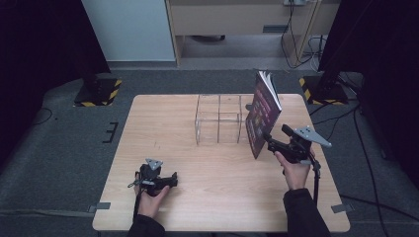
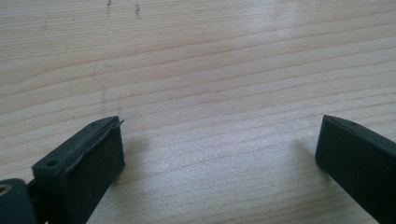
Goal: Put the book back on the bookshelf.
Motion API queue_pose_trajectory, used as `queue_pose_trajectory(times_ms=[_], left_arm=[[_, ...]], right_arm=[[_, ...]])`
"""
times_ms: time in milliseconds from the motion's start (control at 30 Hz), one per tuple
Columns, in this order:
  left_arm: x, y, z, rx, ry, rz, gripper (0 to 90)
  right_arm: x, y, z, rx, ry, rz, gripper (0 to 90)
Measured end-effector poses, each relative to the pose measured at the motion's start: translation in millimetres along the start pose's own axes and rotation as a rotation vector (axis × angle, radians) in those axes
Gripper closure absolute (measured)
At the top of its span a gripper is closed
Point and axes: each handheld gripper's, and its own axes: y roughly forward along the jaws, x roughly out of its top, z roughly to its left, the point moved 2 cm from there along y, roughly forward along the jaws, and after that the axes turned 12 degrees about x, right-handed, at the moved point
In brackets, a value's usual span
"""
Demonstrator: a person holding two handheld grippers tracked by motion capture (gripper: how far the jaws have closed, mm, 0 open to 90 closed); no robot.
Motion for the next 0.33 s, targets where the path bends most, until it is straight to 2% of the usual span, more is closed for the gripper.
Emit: queue_pose_trajectory(times_ms=[100, 267, 333], left_arm=[[0.0, 0.0, 0.0, 0.0, 0.0, 0.0, 0.3], [0.1, 0.0, 0.0, 0.0, -0.001, 0.0, 0.3], [0.0, 0.0, 0.0, 0.0, 0.0, 0.0, 0.3]], right_arm=[[-14.2, -12.4, -0.9, -0.003, -0.026, 0.054, 14.6], [-46.7, -29.7, -10.7, -0.009, -0.051, 0.156, 11.9], [-60.1, -35.5, -16.6, -0.02, -0.053, 0.219, 10.6]])
